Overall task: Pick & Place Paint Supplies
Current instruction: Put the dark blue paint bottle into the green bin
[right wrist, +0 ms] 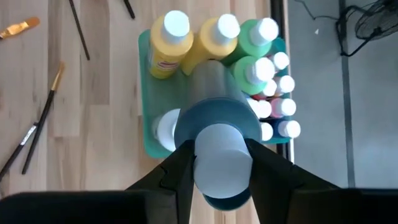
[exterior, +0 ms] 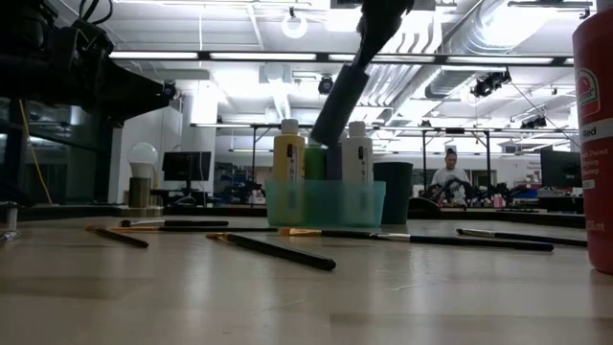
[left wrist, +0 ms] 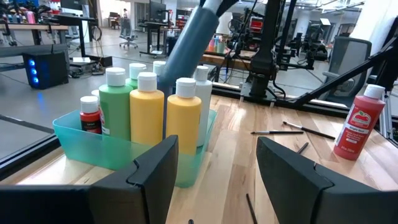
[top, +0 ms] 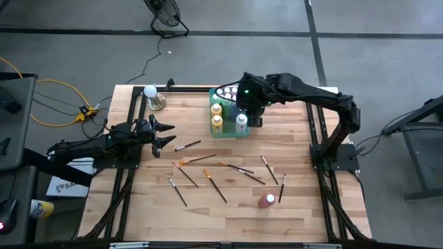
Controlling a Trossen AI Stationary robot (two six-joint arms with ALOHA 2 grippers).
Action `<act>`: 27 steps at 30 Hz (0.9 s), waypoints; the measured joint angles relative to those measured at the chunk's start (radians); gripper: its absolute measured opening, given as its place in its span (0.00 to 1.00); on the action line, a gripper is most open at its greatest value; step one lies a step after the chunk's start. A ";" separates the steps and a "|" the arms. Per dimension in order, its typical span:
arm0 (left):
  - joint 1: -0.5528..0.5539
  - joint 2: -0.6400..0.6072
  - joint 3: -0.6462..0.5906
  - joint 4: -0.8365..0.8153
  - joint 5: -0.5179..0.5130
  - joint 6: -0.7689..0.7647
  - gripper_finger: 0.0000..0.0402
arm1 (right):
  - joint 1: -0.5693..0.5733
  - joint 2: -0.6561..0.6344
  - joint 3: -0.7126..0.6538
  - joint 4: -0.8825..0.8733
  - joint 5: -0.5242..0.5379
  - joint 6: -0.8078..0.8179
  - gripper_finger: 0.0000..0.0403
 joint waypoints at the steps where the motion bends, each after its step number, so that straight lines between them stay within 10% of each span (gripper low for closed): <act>1: 0.000 0.000 0.000 0.000 0.000 0.000 0.53 | 0.002 0.012 0.000 0.001 0.001 0.000 0.29; 27: 0.000 0.000 0.000 0.000 0.000 0.000 0.53 | -0.037 0.232 0.000 0.103 -0.008 0.130 0.32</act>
